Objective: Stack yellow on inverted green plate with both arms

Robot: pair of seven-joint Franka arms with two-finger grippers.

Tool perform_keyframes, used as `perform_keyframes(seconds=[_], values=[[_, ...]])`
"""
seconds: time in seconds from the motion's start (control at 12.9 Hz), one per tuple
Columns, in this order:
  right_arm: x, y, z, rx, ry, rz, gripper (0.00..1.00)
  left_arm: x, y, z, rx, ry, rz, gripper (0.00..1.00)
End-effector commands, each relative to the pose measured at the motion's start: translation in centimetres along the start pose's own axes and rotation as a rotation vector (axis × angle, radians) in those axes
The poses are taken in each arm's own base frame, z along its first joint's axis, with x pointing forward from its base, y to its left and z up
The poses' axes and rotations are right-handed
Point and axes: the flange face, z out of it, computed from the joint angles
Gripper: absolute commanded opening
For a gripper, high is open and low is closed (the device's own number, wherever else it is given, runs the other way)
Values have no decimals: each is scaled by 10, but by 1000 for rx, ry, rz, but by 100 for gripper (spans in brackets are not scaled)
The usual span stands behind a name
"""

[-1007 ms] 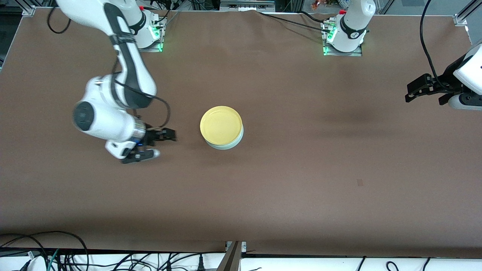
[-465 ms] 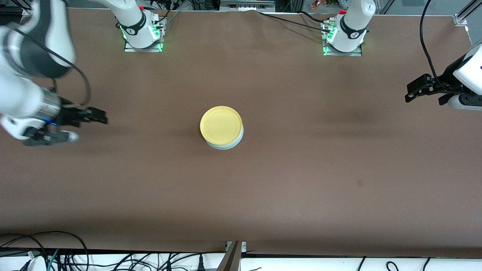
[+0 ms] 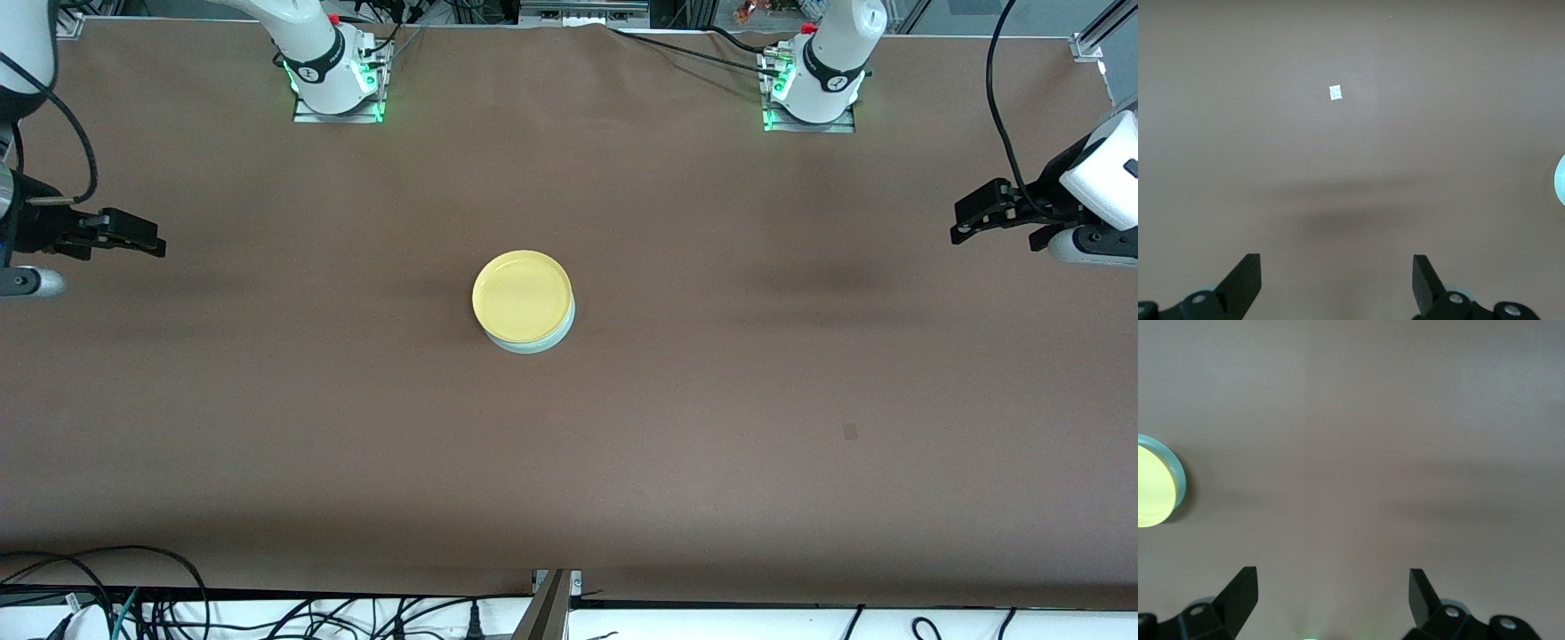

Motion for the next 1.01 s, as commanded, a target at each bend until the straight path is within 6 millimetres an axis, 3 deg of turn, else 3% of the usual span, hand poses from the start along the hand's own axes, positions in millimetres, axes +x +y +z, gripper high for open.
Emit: perform_keyframes(seconds=[0.0,0.08,0.23,0.31,0.54,0.93], values=[[-10,-19,-12,-8,-5,-54,100,5,2,-5,4,6,-3,100],[-16,-19,-18,-62,-11,-73,100,5,3,-5,4,8,-1,100],[-33,11,-40,-75,32,-46,100,5,3,-5,4,8,-1,100],[-40,7,-47,-61,43,-57,100,5,2,-5,4,8,-3,100],[-63,21,-31,30,55,112,100,5,2,-5,3,8,-3,100],[-63,29,-27,36,85,137,100,5,2,-6,3,9,-3,100]])
